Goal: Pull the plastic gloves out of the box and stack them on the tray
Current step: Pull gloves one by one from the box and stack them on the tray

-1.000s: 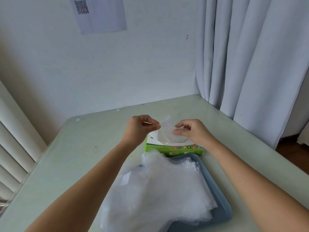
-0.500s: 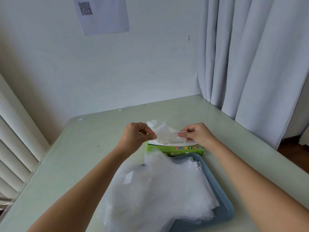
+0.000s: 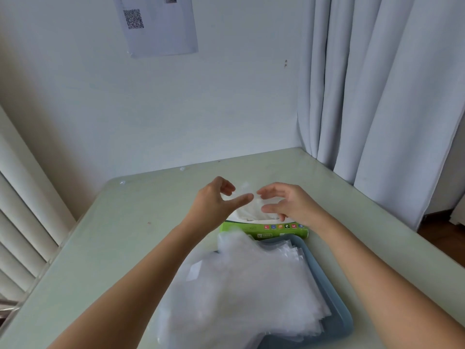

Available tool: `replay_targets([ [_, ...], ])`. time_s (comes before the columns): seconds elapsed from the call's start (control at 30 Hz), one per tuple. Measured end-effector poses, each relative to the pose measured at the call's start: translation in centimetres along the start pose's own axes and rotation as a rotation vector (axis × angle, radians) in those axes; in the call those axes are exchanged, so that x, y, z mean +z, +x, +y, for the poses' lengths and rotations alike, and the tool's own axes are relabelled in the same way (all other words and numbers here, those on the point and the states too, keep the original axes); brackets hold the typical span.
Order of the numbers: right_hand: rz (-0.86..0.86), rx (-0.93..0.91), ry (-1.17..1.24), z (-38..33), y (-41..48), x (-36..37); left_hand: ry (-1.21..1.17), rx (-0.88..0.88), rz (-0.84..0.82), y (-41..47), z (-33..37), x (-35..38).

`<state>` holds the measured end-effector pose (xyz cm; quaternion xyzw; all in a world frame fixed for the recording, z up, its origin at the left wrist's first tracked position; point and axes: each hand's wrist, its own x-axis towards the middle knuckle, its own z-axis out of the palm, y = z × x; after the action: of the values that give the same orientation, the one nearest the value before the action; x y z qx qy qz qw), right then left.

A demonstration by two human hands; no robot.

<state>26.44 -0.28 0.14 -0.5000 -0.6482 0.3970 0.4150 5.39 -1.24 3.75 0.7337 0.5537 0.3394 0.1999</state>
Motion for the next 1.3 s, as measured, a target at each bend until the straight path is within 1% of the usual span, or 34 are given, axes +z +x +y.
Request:
replay_targets([
  [0.07,-0.016,-0.036,-0.1,-0.9,-0.3,0.4,0.056,0.003,0.019,0.3,0.5,0.4],
  [0.17,-0.053,-0.118,-0.235,-1.4,-0.5,1.1,0.075,-0.049,0.061,0.6,0.6,1.0],
  [0.27,-0.138,-0.215,-0.498,-1.4,-0.4,1.6,0.089,-0.129,0.05,0.6,0.9,1.4],
  [0.3,-0.155,-0.23,-0.551,-1.5,-0.4,1.9,0.081,-0.162,0.031,0.5,1.0,1.5],
  [0.37,-0.166,-0.237,-0.587,-1.6,-0.6,2.3,0.103,-0.2,-0.002,0.5,1.0,1.6],
  [0.43,-0.158,-0.229,-0.61,-1.7,-0.7,2.7,0.132,-0.179,-0.011,0.6,0.7,1.8],
  [0.53,-0.128,-0.192,-0.627,-1.4,-0.5,3.0,0.084,-0.152,0.012,0.3,0.3,1.9],
  [0.6,-0.098,-0.197,-0.653,-0.9,-0.4,3.0,-0.019,-0.171,0.038,0.0,0.1,1.5],
  [0.67,-0.026,-0.166,-0.64,0.0,-0.2,3.0,-0.175,-0.189,0.056,-0.3,0.3,0.9],
  [0.83,0.131,0.019,-0.401,1.1,0.0,3.1,-0.552,-0.241,0.1,-0.8,0.3,0.2],
  [0.93,0.204,0.032,-0.448,1.7,0.5,3.0,-0.75,-0.233,0.092,-1.0,0.7,-0.2],
  [1.07,0.265,0.069,-0.494,2.8,1.1,2.9,-0.986,-0.144,0.124,-1.0,2.0,-1.9],
  [1.17,0.214,0.06,-0.547,3.2,1.4,2.8,-1.116,-0.08,0.2,-0.7,3.4,-4.2],
  [1.23,0.172,0.074,-0.608,2.9,1.5,2.5,-1.132,-0.047,0.226,-0.5,4.5,-6.0],
  [1.27,0.182,0.062,-0.628,2.3,1.6,2.2,-1.121,-0.036,0.225,-0.6,5.0,-6.7],
  [1.3,0.233,0.022,-0.639,1.5,1.5,1.8,-1.099,-0.031,0.219,-0.6,5.5,-7.3],
])
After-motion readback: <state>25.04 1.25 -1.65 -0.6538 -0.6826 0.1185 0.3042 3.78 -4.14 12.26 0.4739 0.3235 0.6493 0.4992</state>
